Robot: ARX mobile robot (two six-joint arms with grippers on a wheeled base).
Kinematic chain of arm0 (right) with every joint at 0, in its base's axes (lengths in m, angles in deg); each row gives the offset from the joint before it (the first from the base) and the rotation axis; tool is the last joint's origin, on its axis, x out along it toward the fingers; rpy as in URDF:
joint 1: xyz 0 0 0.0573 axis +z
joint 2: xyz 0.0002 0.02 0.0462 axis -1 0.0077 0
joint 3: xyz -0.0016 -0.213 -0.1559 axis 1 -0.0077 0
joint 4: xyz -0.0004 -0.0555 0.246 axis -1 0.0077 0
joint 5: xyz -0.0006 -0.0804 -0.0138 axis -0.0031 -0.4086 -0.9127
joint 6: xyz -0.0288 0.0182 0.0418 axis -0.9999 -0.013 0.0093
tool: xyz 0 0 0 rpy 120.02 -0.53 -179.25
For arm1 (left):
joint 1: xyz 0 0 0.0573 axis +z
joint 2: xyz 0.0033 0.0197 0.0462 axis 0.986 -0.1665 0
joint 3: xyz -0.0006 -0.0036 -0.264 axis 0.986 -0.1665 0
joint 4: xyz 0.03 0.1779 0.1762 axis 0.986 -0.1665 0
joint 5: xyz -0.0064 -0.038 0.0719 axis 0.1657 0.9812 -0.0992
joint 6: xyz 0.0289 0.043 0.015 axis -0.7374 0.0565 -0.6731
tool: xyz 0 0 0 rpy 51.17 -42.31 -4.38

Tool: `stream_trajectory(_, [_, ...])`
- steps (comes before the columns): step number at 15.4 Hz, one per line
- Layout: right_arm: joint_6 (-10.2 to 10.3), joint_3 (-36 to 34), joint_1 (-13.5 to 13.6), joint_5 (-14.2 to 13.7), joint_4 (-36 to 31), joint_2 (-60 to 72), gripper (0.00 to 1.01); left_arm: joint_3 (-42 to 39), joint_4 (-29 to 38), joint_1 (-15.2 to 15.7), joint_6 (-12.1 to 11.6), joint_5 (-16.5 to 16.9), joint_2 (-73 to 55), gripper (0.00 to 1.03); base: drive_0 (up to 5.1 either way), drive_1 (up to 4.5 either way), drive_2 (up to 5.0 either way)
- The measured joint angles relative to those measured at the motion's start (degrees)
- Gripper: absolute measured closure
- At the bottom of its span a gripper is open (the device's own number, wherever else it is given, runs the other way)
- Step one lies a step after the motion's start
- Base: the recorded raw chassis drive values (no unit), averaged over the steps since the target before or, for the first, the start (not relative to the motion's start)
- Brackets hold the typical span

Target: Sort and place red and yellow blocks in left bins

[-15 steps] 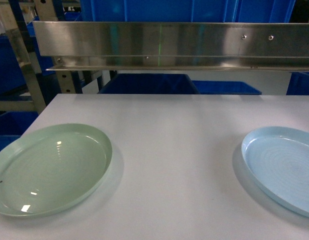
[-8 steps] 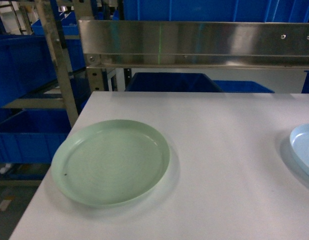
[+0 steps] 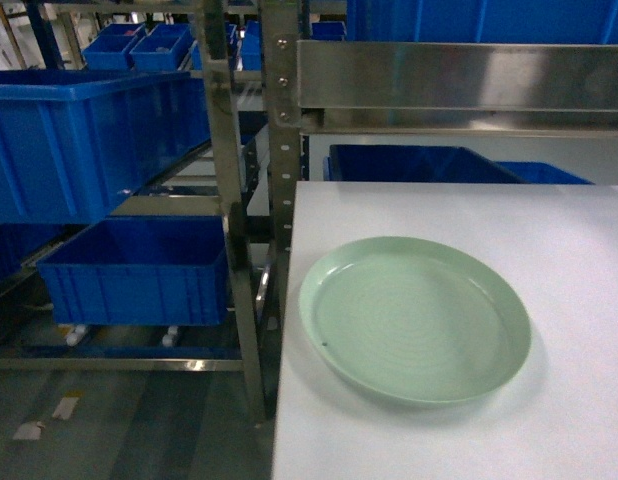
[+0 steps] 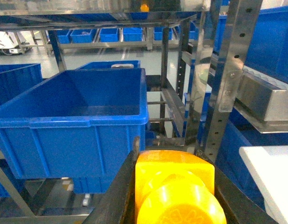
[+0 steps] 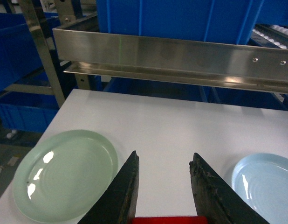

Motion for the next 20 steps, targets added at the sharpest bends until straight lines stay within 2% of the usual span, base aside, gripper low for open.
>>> stream_trajectory(20, [-0.1,0.0,0.0,0.0,0.0,0.0,0.74,0.0,-0.1,-0.1,0.0,0.0,0.0,0.77,-5.0,2.44,2.4])
